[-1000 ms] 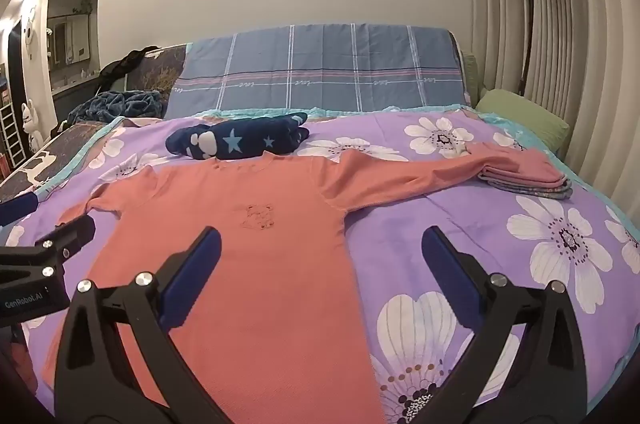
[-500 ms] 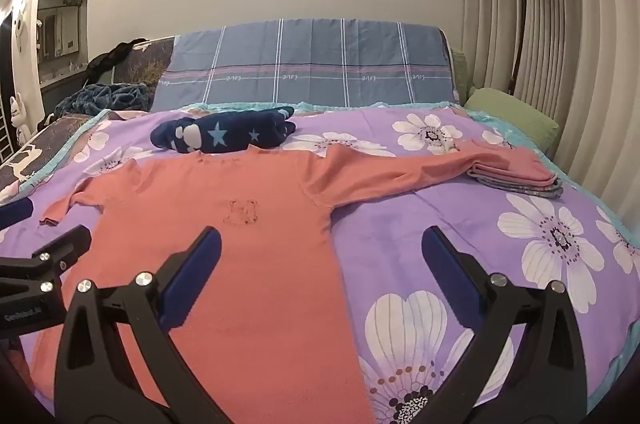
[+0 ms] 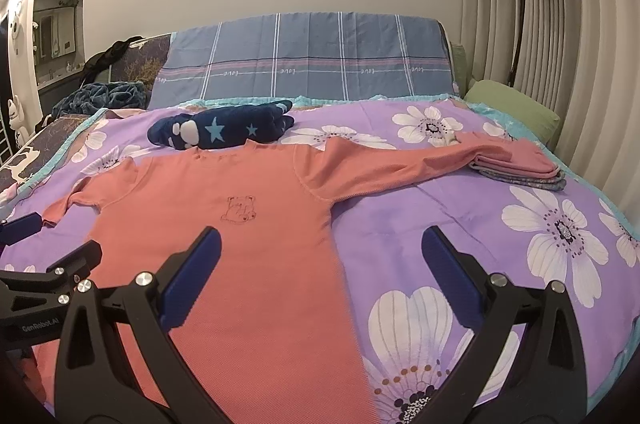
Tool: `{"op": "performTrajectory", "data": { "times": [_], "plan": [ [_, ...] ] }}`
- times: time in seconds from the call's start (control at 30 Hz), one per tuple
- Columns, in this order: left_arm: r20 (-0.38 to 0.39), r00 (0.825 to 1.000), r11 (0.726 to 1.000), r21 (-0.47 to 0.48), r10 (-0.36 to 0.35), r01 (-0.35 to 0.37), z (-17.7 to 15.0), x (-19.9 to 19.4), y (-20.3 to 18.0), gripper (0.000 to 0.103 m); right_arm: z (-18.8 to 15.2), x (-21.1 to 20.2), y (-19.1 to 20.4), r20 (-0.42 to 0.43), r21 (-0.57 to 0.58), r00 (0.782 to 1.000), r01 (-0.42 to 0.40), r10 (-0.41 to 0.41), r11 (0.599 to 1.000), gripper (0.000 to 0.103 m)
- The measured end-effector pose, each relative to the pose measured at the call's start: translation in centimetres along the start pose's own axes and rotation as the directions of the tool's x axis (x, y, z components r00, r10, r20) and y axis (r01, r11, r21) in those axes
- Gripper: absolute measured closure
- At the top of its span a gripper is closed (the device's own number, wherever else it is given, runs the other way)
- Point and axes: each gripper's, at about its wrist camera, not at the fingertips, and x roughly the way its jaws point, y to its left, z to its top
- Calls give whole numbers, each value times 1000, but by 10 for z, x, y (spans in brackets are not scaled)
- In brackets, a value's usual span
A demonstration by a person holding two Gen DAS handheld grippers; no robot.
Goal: Fold small clothes
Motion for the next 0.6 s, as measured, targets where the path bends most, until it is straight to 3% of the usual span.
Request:
{"op": "performTrajectory", "data": {
  "times": [0.6],
  "plan": [
    [-7,1000,1000,6,3,-3,-3,9,0,1,-6,15,4,-49,8,999,-5,5,1000,2]
  ]
}}
